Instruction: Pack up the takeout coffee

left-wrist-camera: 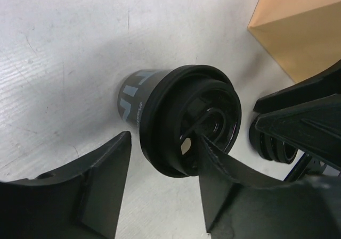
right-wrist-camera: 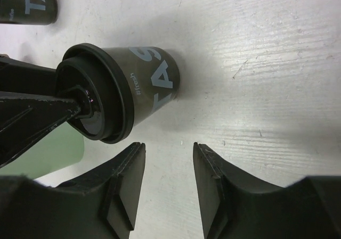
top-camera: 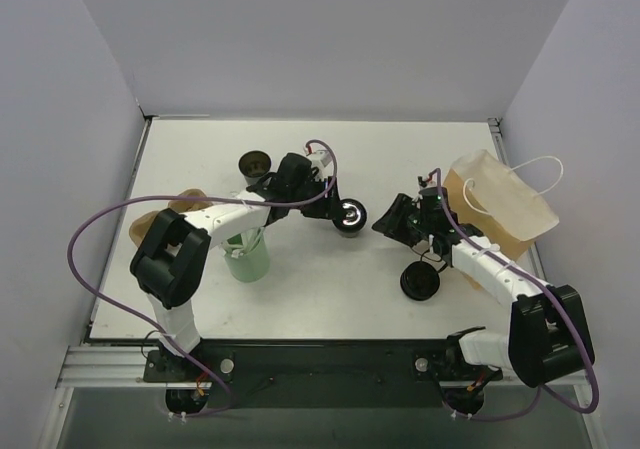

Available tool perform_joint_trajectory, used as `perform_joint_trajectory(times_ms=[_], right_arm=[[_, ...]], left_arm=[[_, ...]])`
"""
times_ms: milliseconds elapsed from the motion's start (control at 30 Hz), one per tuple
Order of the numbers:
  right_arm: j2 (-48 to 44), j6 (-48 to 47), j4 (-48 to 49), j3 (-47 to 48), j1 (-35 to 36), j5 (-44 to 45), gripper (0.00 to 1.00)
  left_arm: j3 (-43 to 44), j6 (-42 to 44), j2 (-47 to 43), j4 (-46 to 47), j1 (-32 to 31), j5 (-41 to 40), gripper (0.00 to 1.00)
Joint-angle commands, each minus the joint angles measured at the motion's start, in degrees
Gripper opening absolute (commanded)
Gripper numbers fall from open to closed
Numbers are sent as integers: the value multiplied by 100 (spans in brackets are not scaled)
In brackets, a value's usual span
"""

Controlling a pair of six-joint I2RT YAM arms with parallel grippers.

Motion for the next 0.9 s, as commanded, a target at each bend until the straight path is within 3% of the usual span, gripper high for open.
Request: perform_joint_trajectory(times_ms=[0,267,433,667,867], right_arm=[[-284,-532,-569,455,56,77,45],[-292,-920,-957,859,205,200,49],[-161,-1070,-1010,1018,364,226,51],[85,-1201,-1186,1448,487,288,62],[419,-1324,-1423,2028,531,332,62]], left_arm=[[521,425,166,-1465,56,-25,66],[1444,697,517,-2037,92,-95,67],[1497,777,501,-2151,92,-139,67],[1726,838,202,-2476,179,-464,71],[1884,891,79,-2670,276,-473,75]])
